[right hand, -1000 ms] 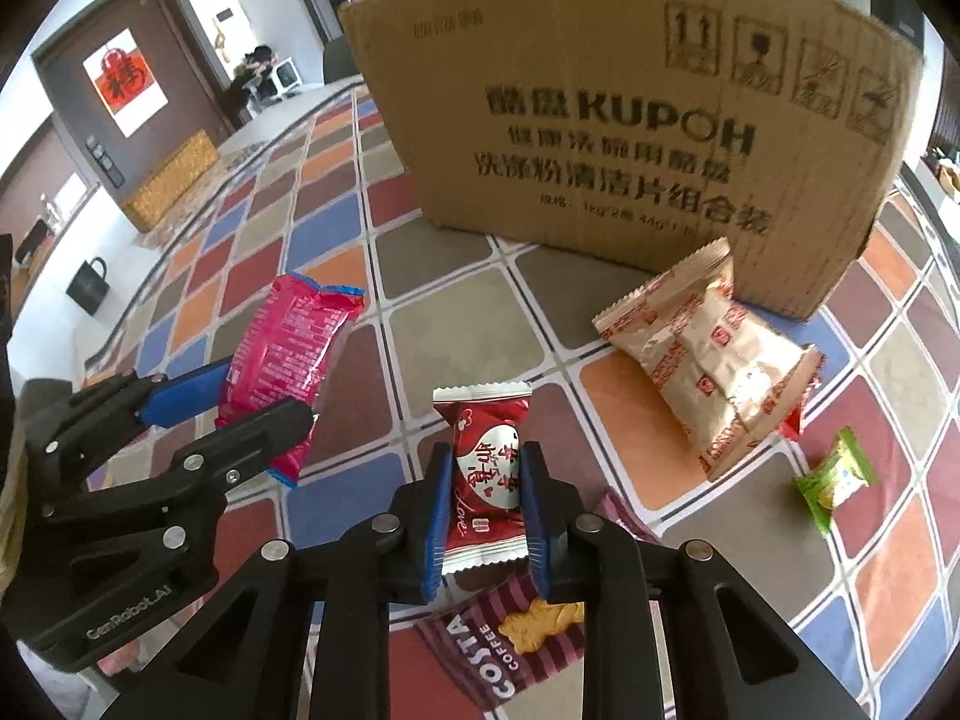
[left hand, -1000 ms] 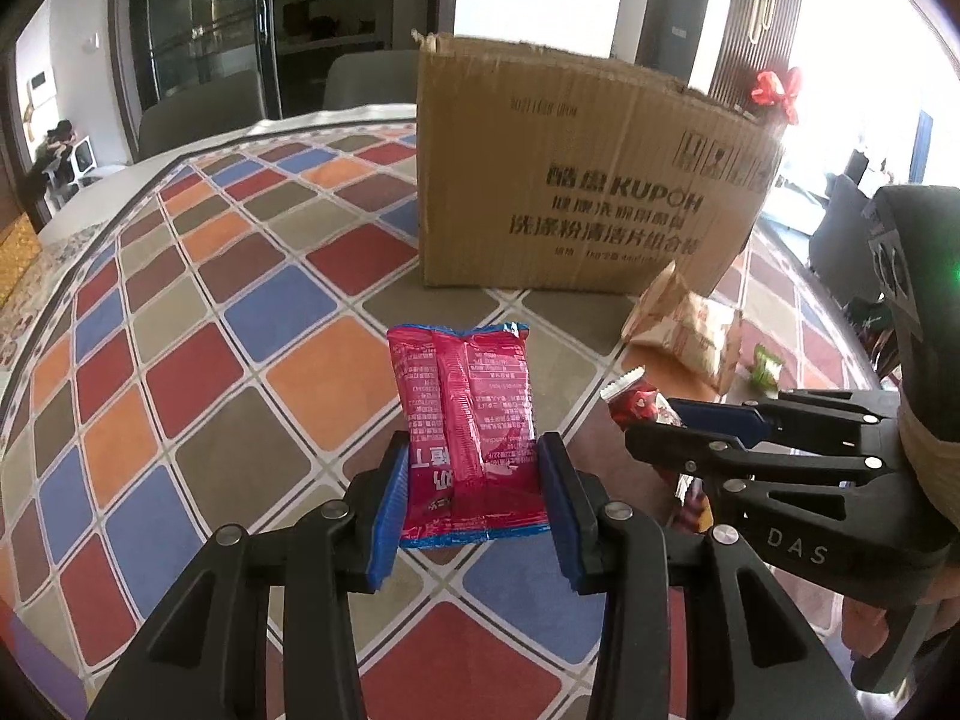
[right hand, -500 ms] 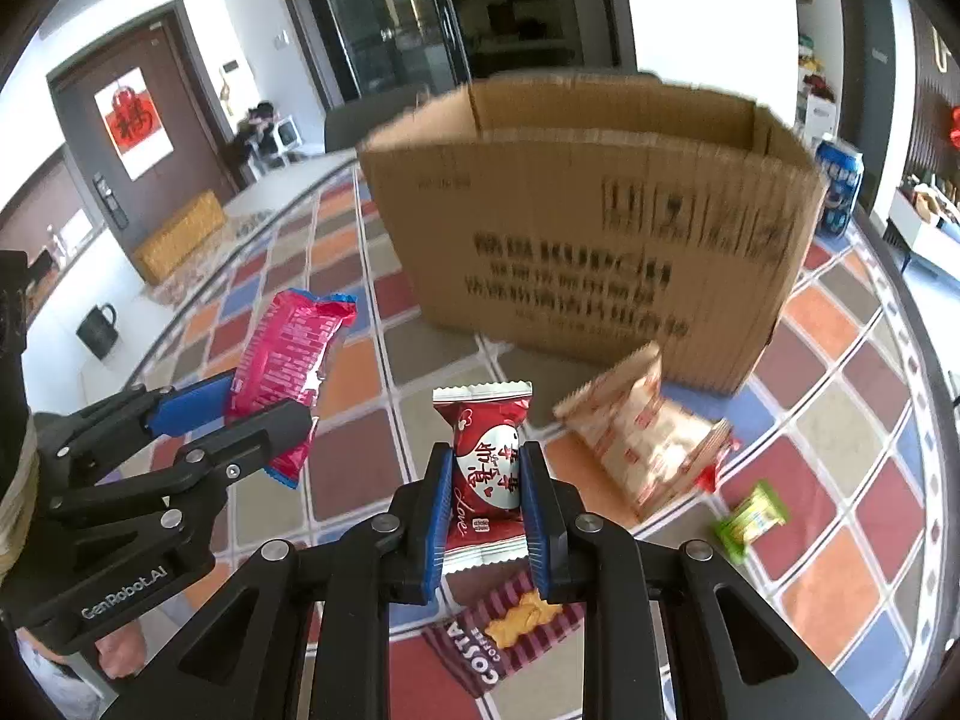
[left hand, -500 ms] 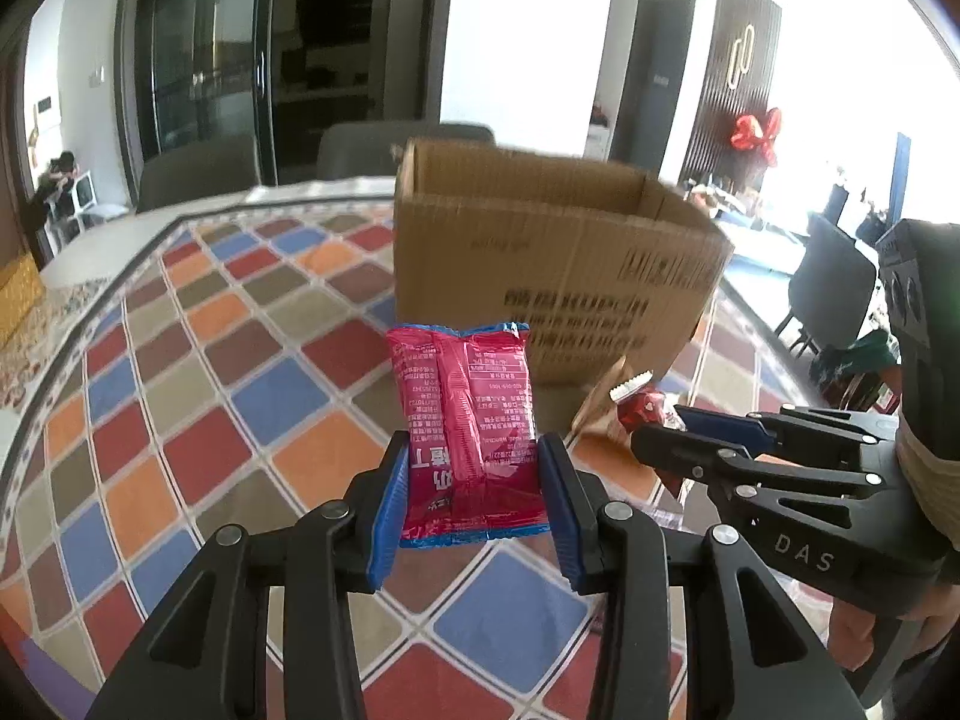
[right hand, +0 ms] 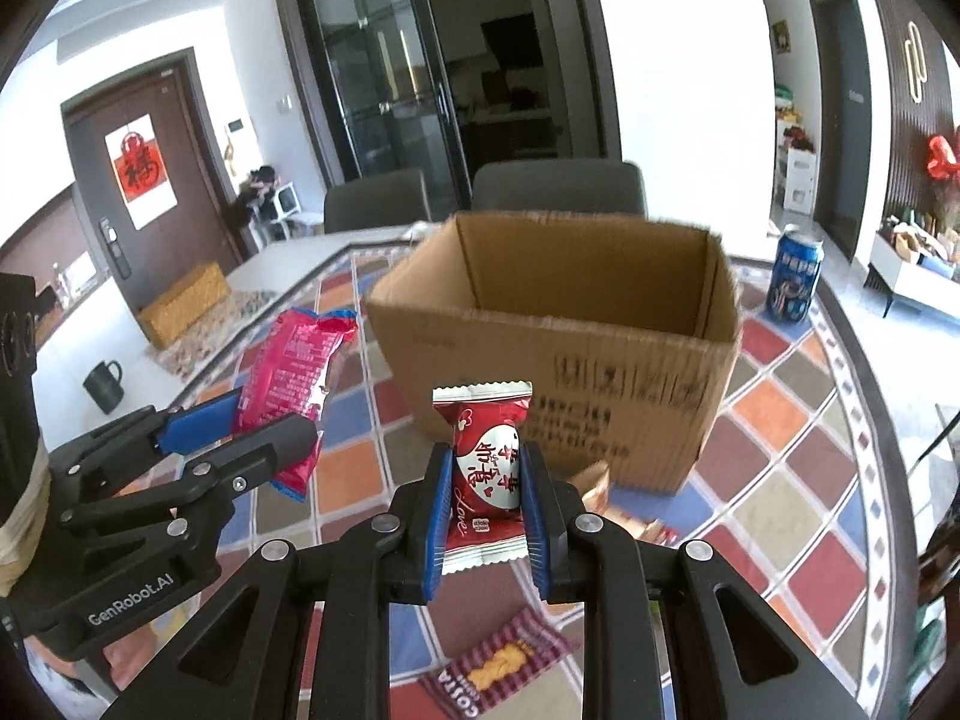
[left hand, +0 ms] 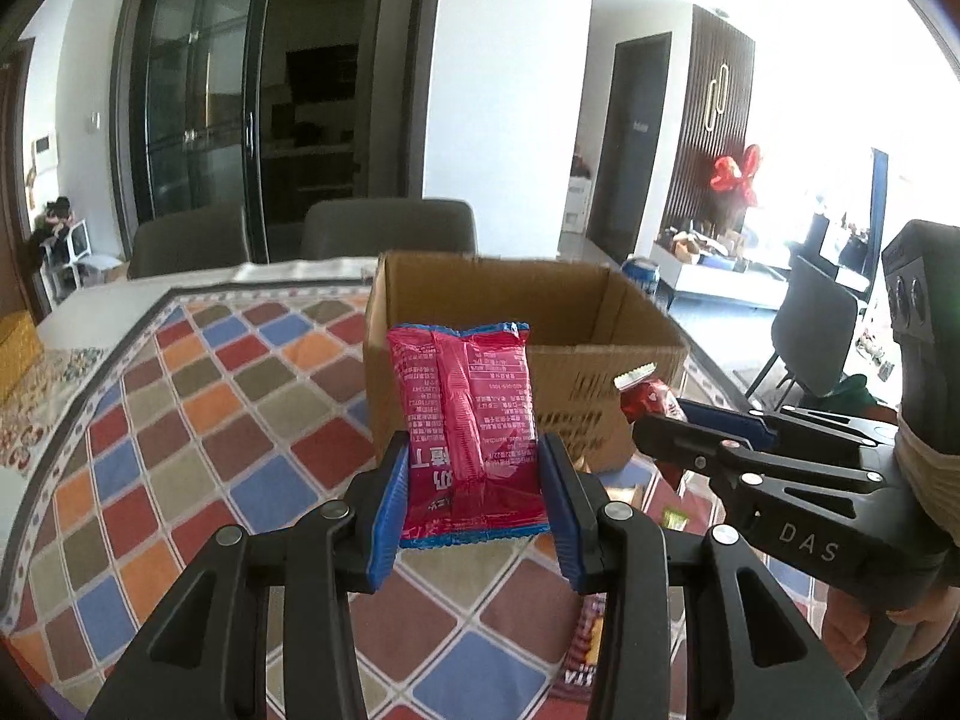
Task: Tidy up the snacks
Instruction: 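Carry the pink bag and red candy over the box and open both tools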
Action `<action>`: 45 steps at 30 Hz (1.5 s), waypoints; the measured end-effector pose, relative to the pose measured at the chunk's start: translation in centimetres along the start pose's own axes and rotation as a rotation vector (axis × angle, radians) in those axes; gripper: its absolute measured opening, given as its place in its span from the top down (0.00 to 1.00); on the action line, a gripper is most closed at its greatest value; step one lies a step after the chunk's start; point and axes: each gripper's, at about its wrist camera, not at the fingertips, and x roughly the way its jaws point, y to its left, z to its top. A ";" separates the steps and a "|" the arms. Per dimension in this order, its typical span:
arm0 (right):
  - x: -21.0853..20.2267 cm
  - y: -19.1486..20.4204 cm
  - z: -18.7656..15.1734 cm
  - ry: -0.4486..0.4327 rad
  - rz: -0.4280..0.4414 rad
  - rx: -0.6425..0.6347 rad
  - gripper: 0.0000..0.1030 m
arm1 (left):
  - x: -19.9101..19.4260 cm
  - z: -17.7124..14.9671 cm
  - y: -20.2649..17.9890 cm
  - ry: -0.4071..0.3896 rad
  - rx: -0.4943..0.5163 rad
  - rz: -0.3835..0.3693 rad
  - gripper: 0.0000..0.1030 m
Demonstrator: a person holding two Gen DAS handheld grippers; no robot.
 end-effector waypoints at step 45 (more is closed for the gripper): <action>4.6 -5.0 10.9 -0.014 -0.102 0.031 0.73 | 10.1 10.7 -0.2 0.076 0.026 0.051 0.52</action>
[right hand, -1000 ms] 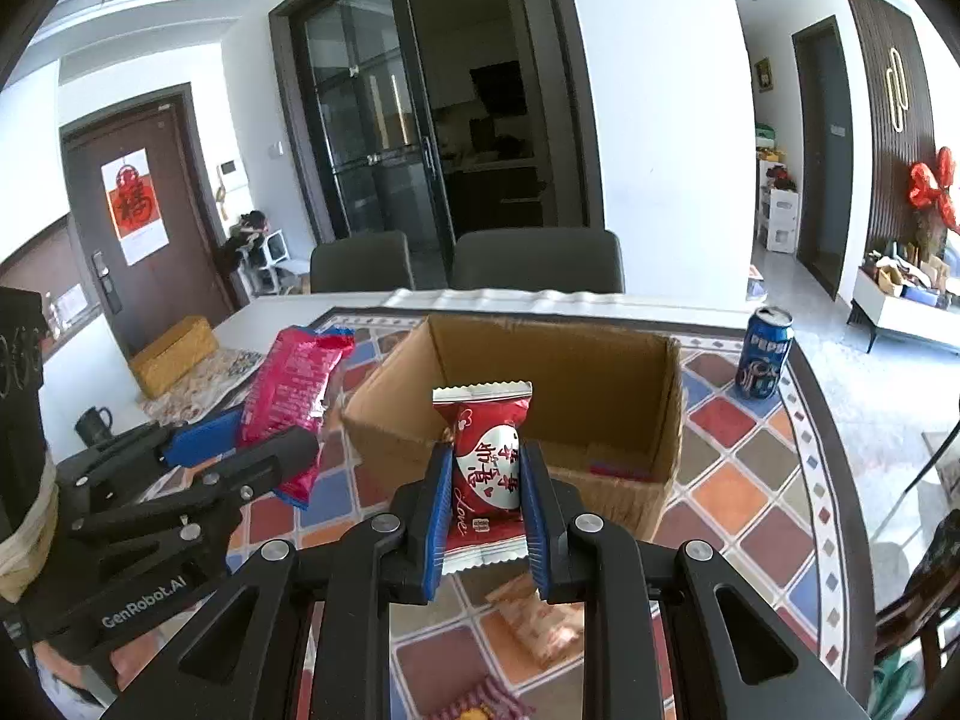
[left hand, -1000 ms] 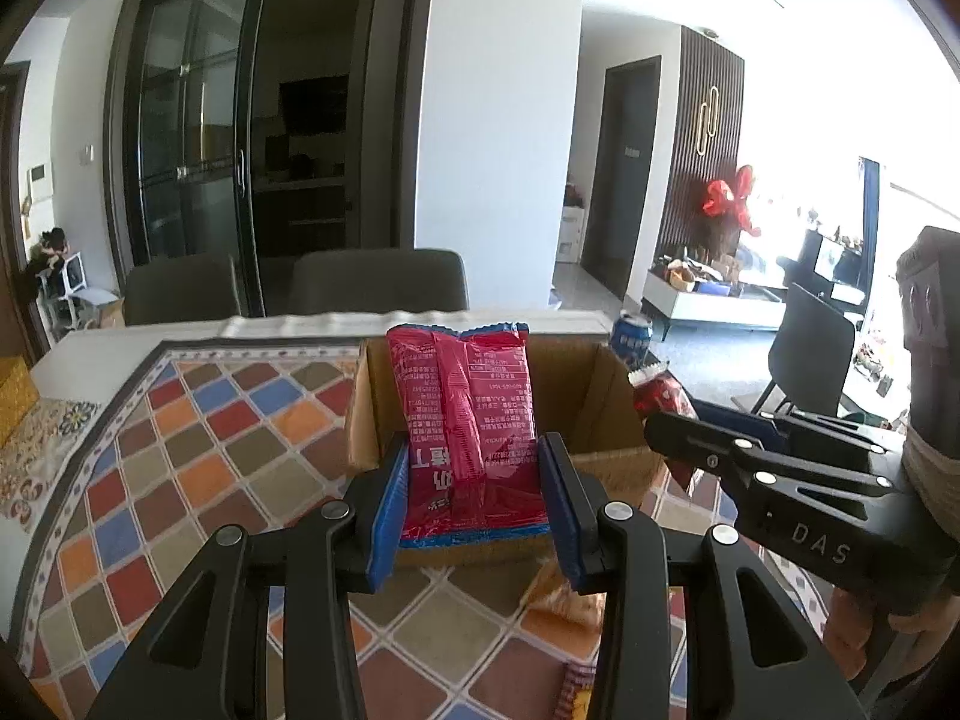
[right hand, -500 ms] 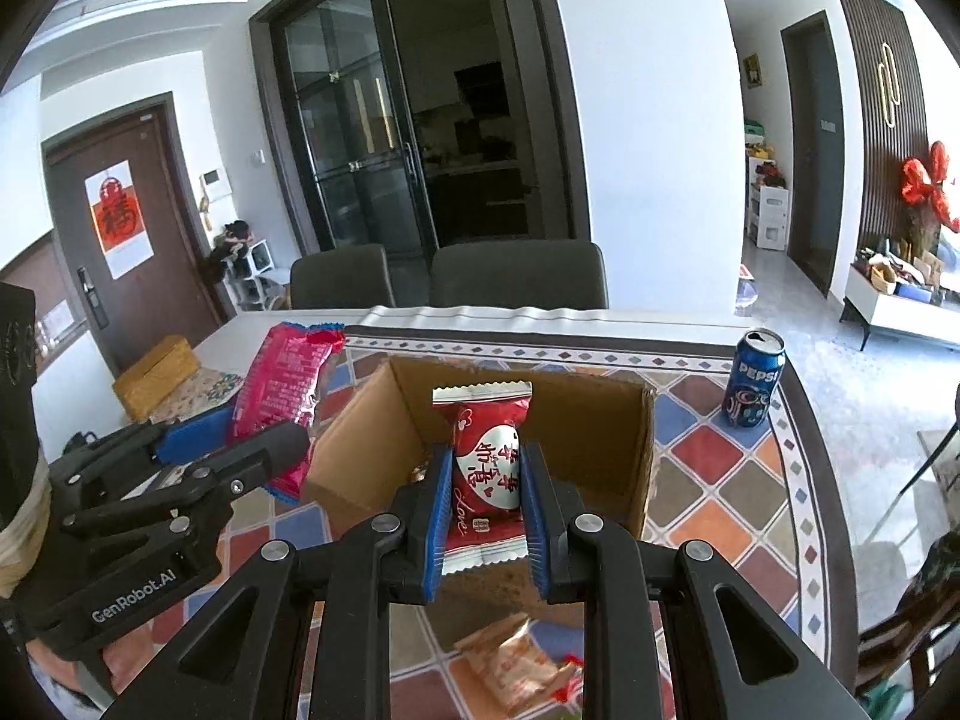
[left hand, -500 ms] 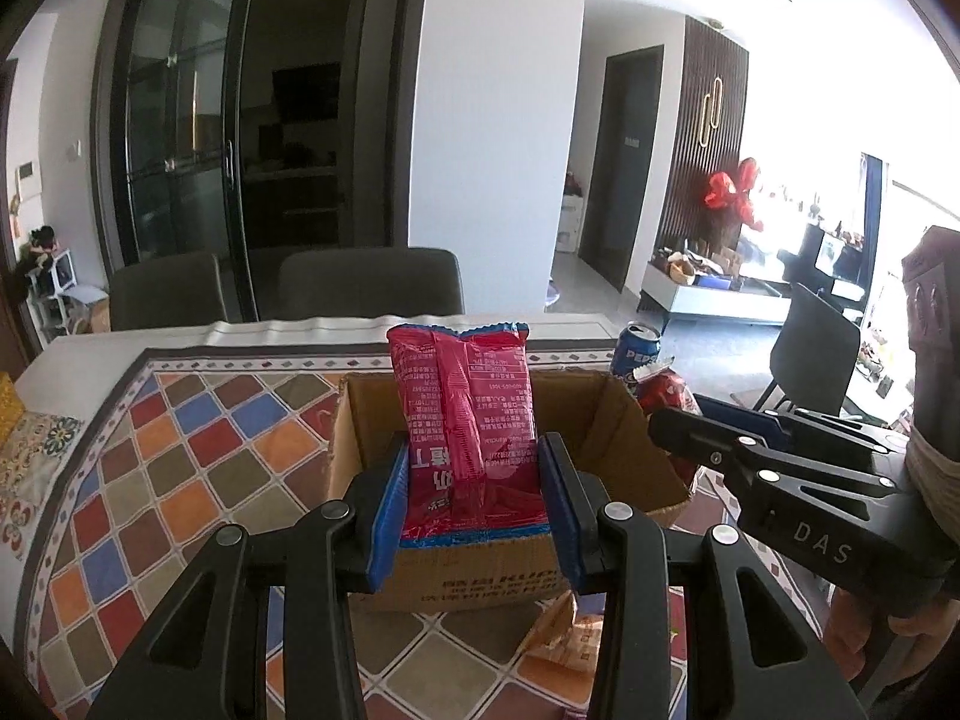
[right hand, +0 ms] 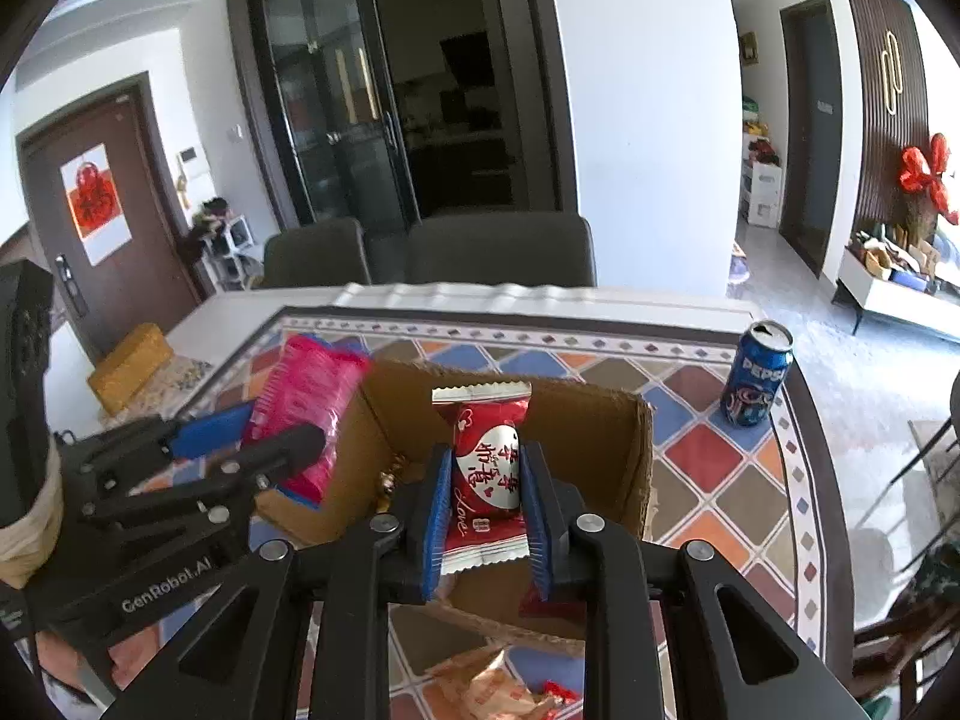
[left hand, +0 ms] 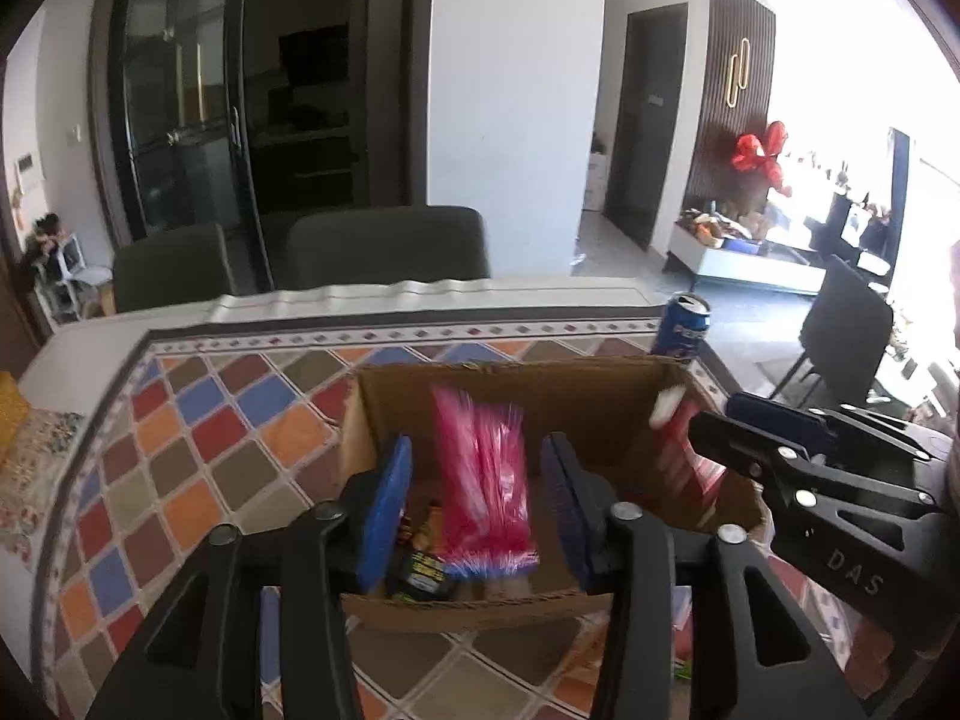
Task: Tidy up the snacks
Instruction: 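Carry the pink bag and red candy over the box and open both tools, then grasp the Costa coffee biscuit with the left tool while the right tool grasps the green candy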
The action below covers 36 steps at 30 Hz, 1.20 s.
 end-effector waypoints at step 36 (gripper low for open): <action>-8.0 -2.2 -12.6 0.053 -0.064 0.124 0.59 | -6.6 -11.8 -6.5 0.099 0.110 -0.104 0.37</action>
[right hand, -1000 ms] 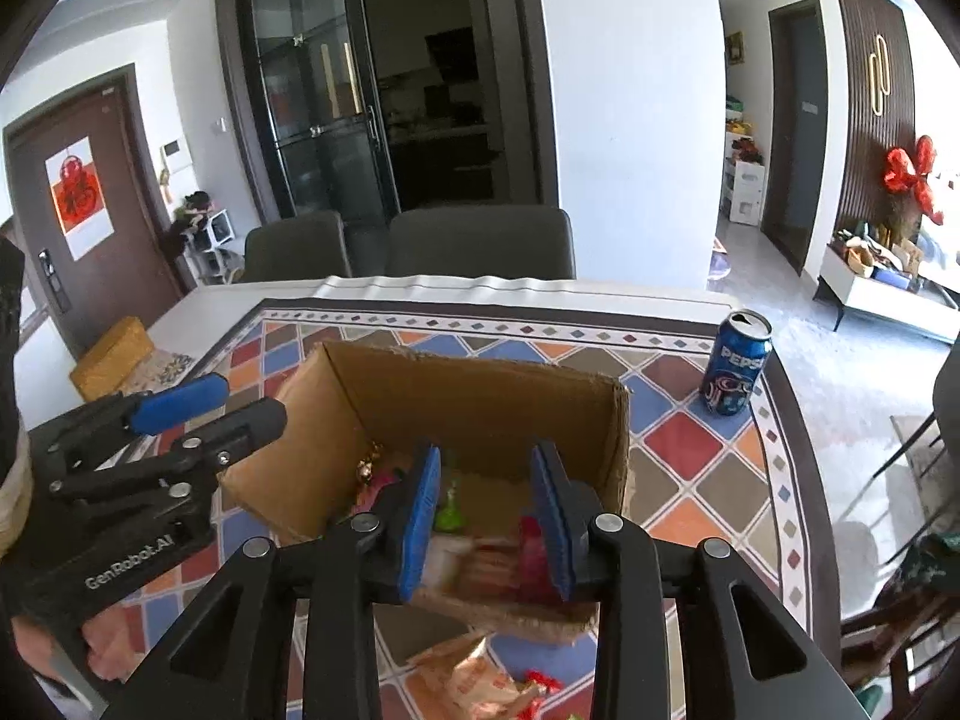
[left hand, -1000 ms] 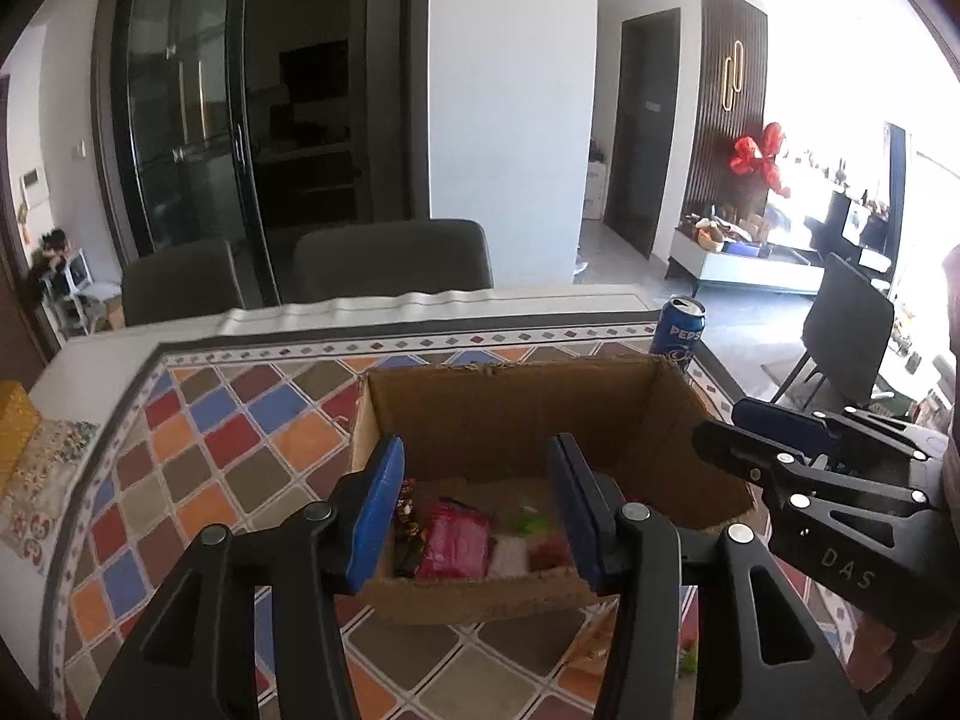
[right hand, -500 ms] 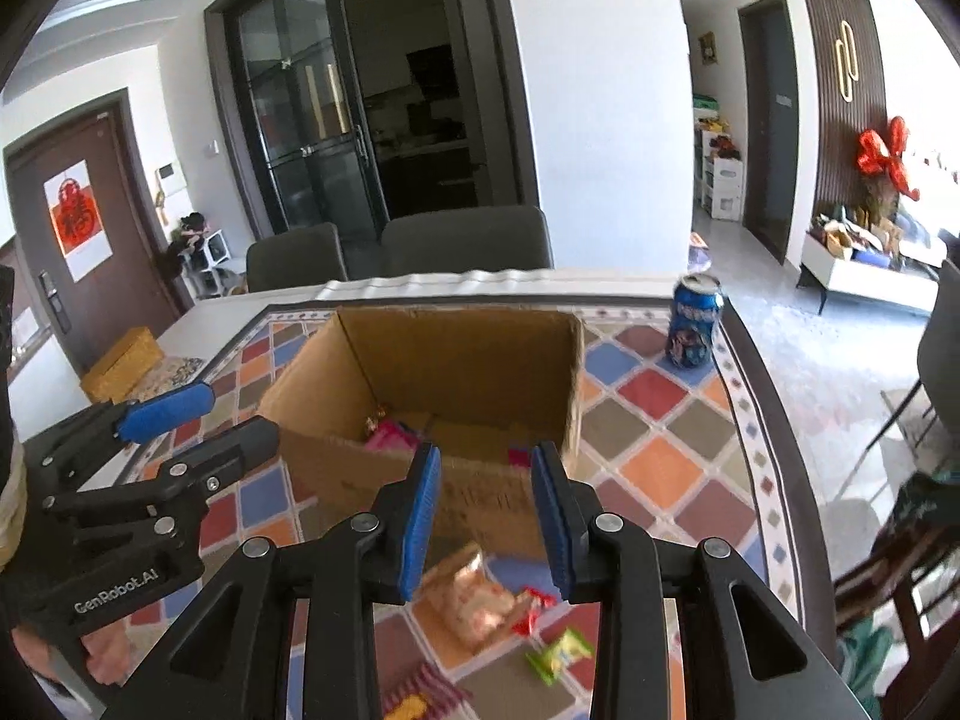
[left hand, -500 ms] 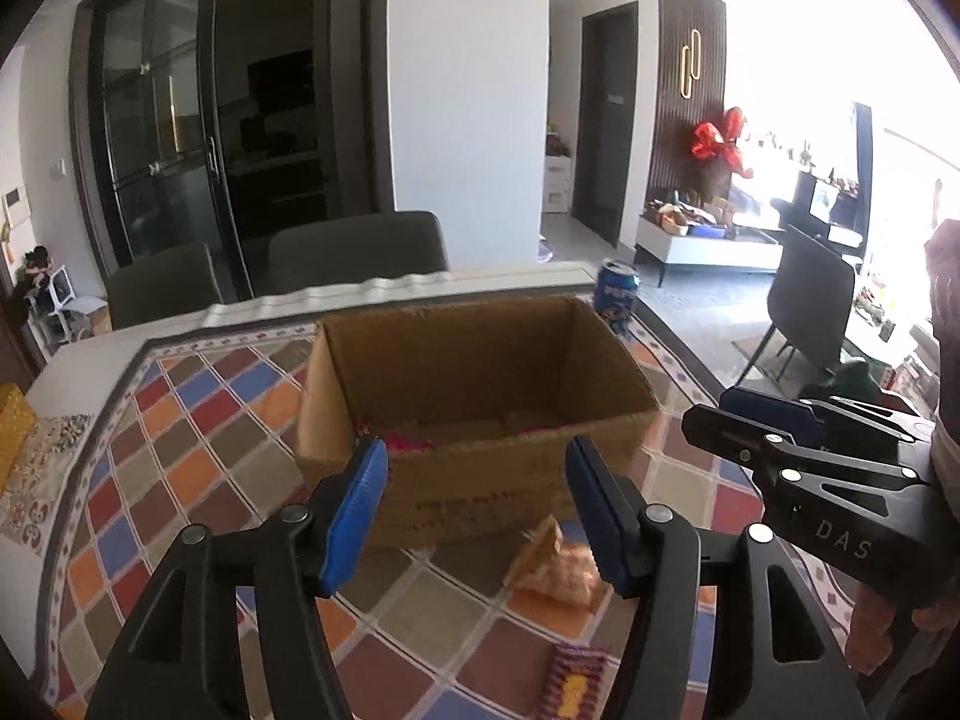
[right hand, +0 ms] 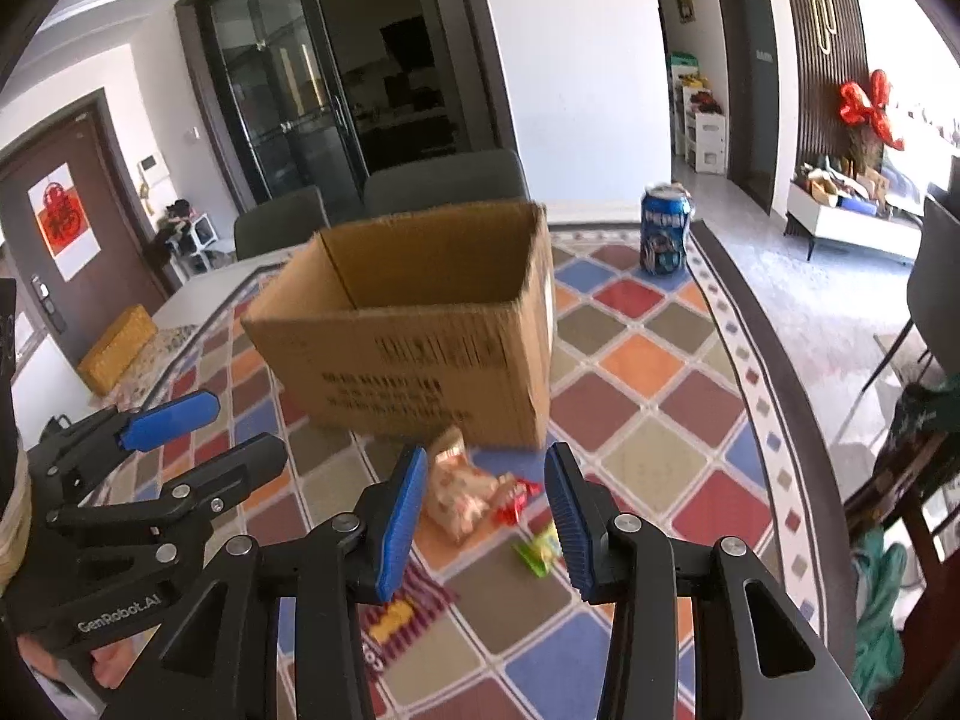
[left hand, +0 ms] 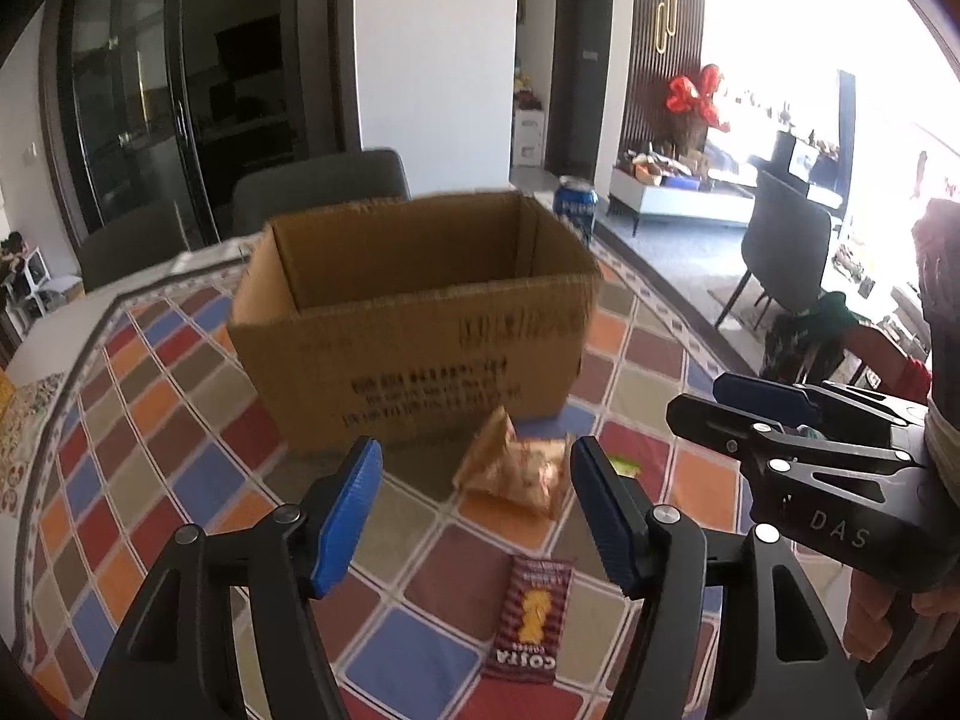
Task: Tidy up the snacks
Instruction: 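Grasp the Costa coffee biscuit with the left tool while the right tool grasps the green candy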
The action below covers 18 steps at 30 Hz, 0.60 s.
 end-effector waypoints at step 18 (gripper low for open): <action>3.3 -2.0 -5.5 0.147 -0.028 0.061 0.59 | 5.7 -6.1 -1.9 0.241 0.007 -0.050 0.37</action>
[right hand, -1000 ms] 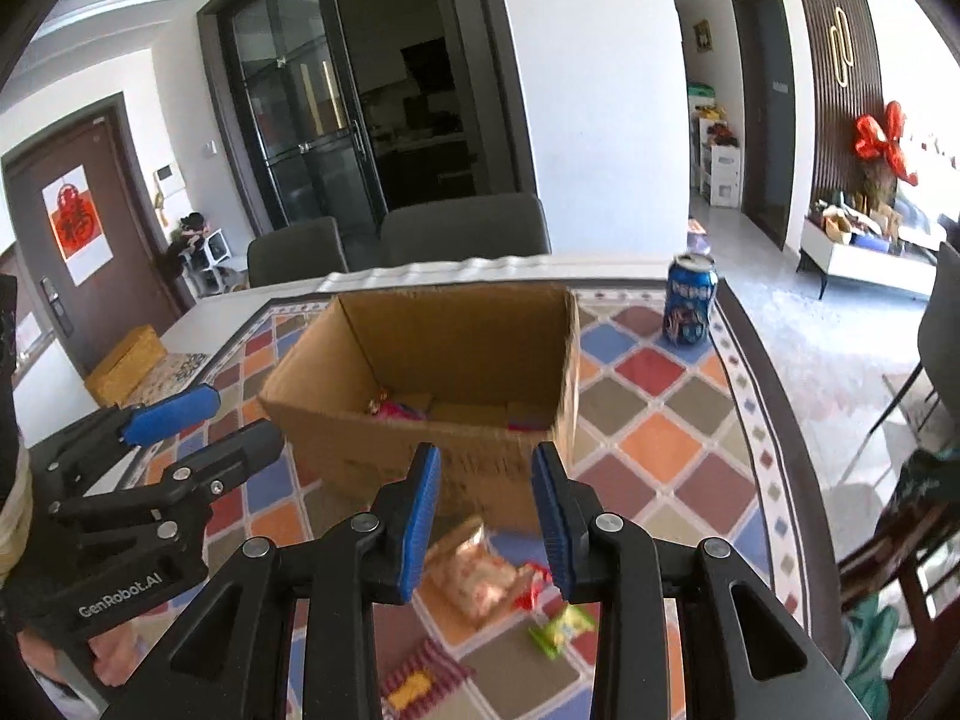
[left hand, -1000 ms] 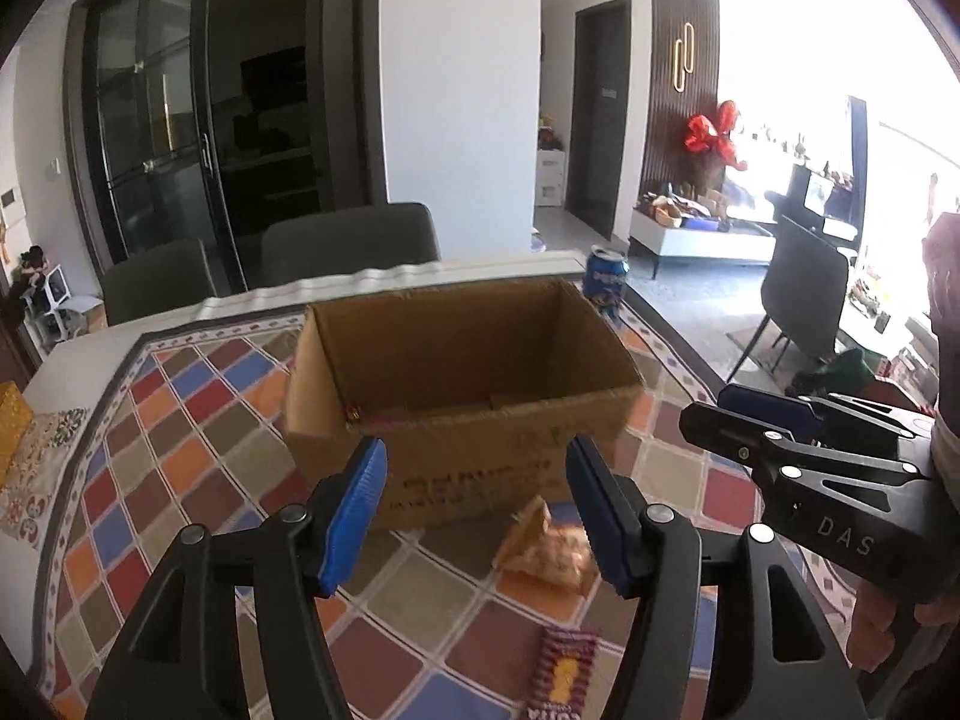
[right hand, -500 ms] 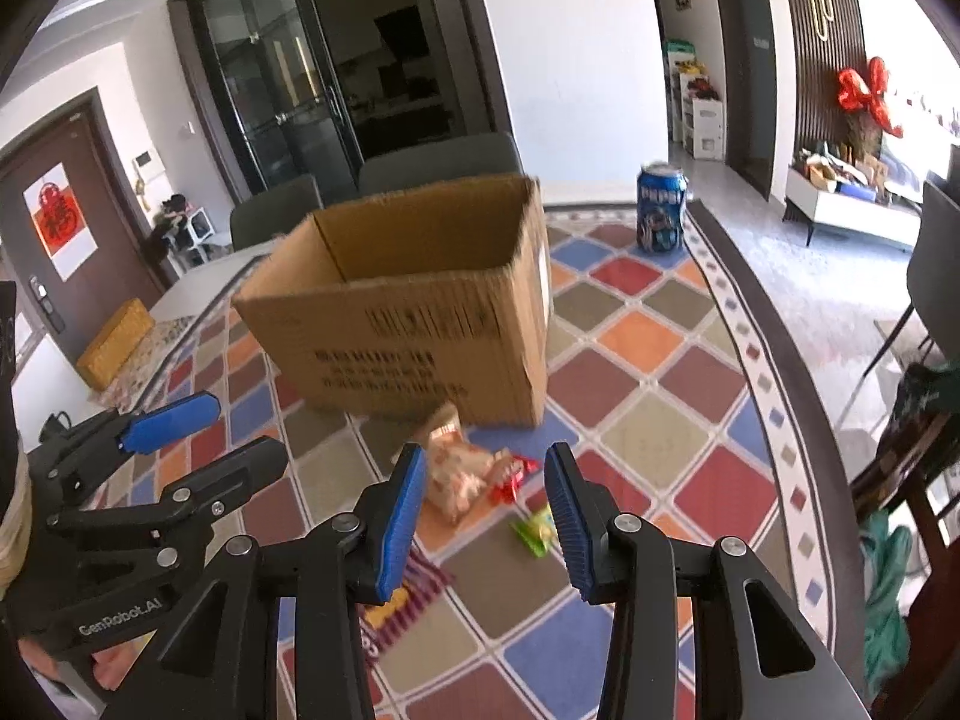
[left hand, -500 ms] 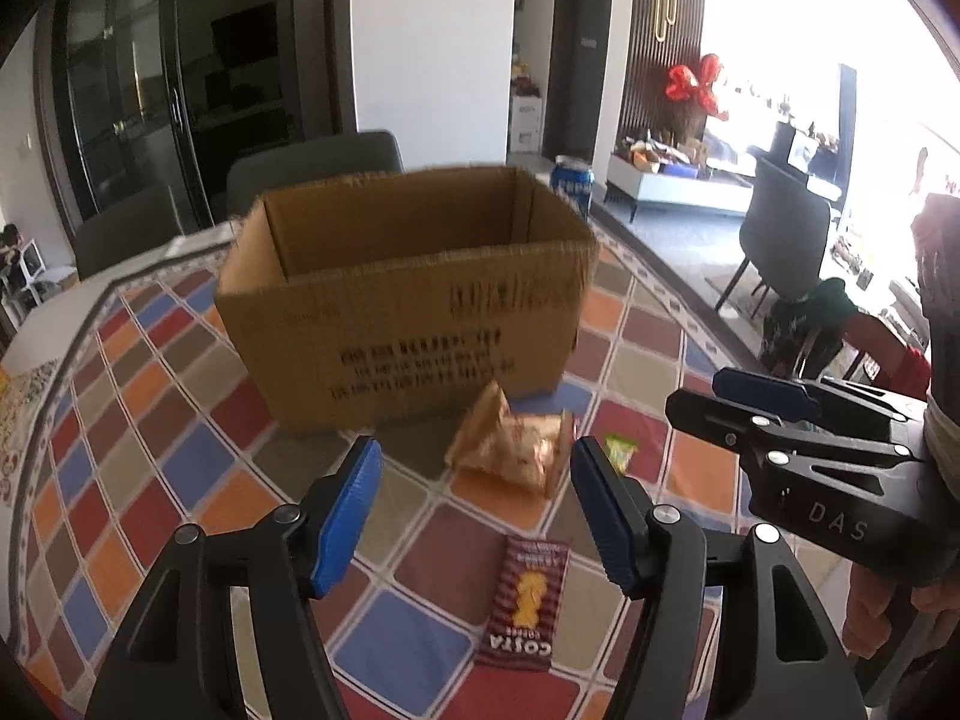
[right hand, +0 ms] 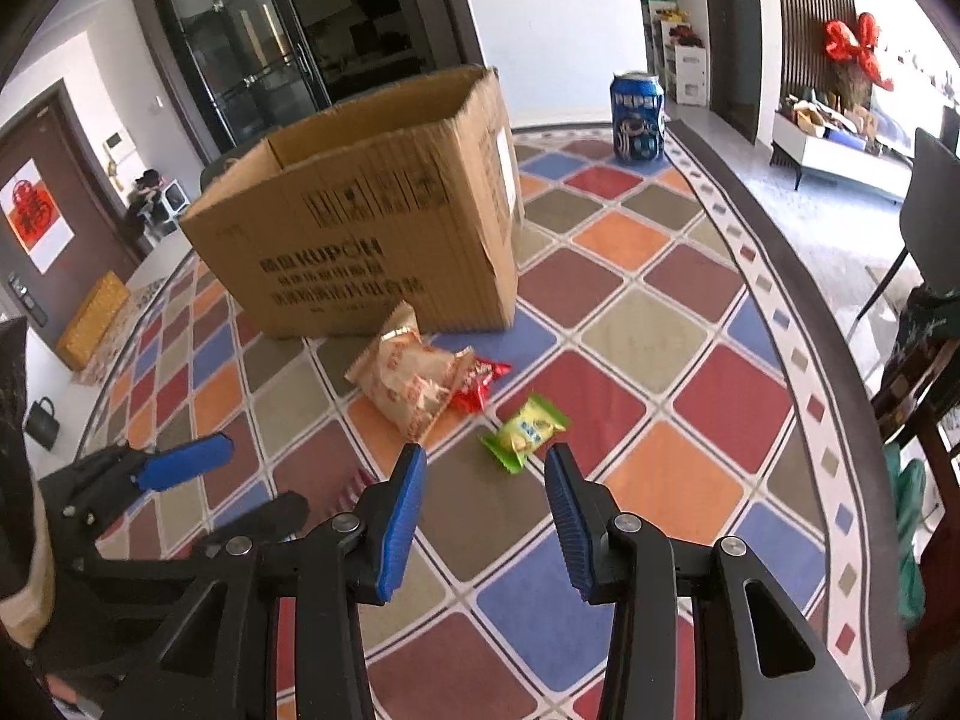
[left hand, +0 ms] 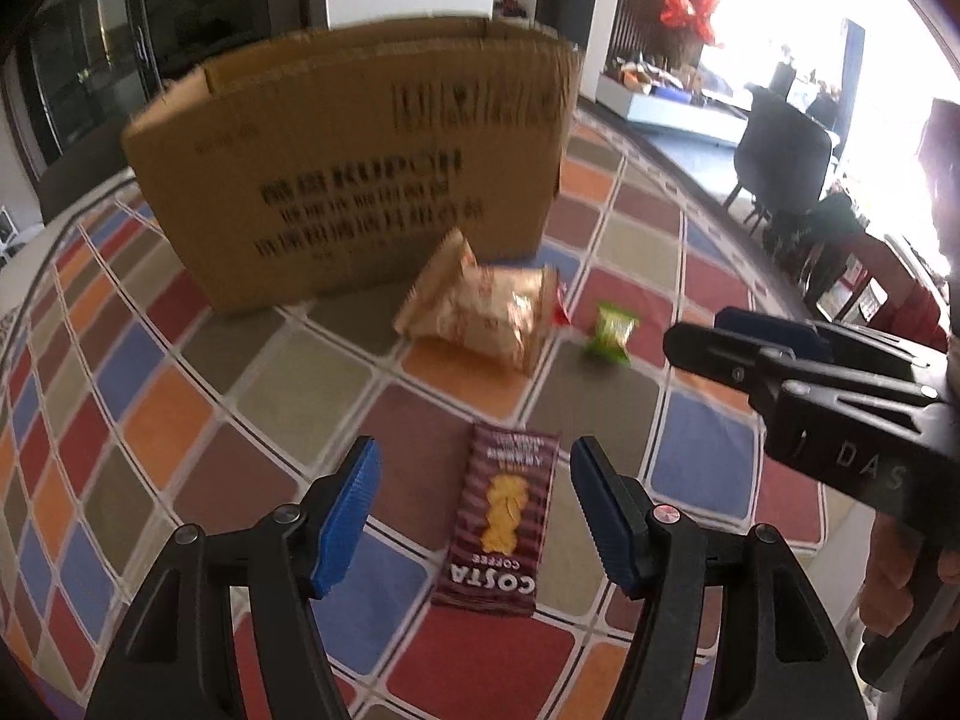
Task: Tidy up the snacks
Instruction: 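Grasp the Costa coffee biscuit with the left tool while the right tool grasps the green candy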
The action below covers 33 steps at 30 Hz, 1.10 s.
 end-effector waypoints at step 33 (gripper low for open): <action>5.3 -1.3 -0.4 0.073 0.015 0.060 0.59 | 4.3 -0.2 -1.2 0.068 0.026 0.028 0.63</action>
